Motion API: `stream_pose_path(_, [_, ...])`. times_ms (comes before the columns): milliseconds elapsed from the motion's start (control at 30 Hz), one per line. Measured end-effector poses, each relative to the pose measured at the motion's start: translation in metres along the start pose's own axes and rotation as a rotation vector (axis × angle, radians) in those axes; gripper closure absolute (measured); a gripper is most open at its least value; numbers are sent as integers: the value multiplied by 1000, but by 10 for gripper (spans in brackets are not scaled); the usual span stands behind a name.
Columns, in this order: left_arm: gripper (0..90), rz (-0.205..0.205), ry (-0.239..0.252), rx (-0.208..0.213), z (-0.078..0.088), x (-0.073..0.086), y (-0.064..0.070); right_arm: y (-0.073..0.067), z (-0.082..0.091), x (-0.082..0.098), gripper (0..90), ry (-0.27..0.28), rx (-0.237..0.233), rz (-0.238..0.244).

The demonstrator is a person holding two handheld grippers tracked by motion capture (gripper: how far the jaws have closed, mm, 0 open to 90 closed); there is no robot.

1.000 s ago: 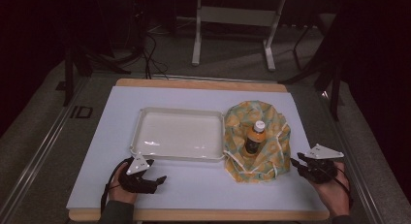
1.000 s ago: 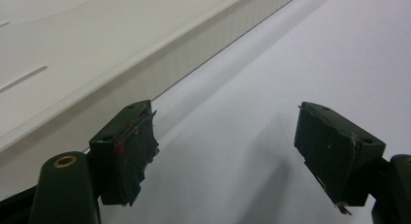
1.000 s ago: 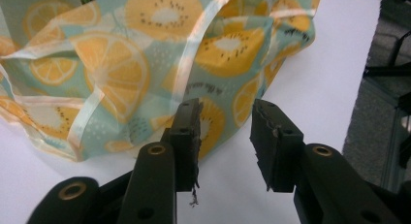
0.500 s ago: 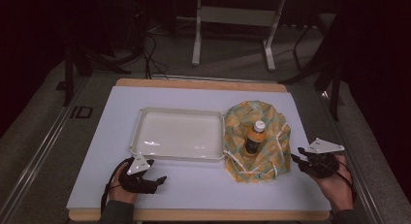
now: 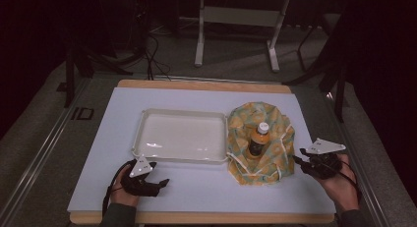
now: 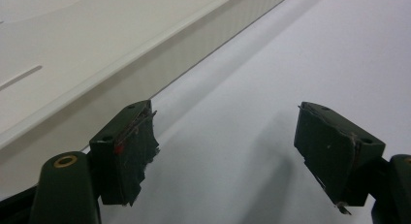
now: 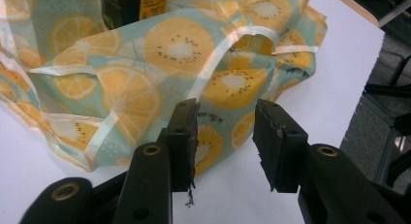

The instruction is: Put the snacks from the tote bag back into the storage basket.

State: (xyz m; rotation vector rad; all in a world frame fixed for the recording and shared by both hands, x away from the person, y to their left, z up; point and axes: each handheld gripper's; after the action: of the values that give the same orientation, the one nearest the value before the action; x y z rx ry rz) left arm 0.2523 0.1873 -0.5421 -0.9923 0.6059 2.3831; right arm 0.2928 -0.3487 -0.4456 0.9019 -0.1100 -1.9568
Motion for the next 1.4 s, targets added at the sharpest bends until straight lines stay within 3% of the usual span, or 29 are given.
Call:
stream_pose_path(900, [231, -12, 2, -6, 0, 0, 1, 4, 3, -32, 582, -43, -26, 121])
stream_pose_path(1400, [231, -20, 3, -8, 0, 1, 2, 4, 1, -42, 572, -47, -51, 164])
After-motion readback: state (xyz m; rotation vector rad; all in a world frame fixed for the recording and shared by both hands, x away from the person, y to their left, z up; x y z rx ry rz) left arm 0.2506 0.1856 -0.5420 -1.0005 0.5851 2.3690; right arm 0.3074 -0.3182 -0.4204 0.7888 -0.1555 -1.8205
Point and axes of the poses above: each handheld gripper's, and its own axes: z roughly backward along the jaws, x roughly out of its underside, y roughly to its right, and after that the axes turned 15 degrees about z, right-handed
